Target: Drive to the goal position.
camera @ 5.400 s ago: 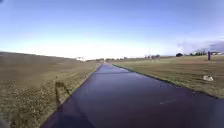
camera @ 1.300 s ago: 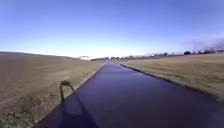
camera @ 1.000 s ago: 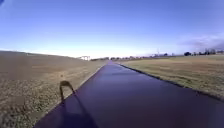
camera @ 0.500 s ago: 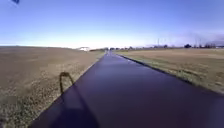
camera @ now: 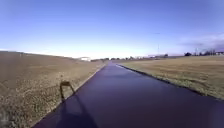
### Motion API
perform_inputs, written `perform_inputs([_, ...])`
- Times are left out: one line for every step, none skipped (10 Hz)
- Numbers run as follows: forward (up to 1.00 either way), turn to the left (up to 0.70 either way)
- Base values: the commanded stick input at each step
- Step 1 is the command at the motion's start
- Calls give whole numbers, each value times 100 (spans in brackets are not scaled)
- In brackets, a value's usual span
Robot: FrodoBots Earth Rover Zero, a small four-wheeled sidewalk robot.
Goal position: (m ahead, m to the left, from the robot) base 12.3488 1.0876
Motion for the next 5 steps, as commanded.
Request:
perform_inputs([100,-37])
perform_inputs([100,-32])
perform_inputs([100,-3])
perform_inputs([100,0])
perform_inputs([100,0])
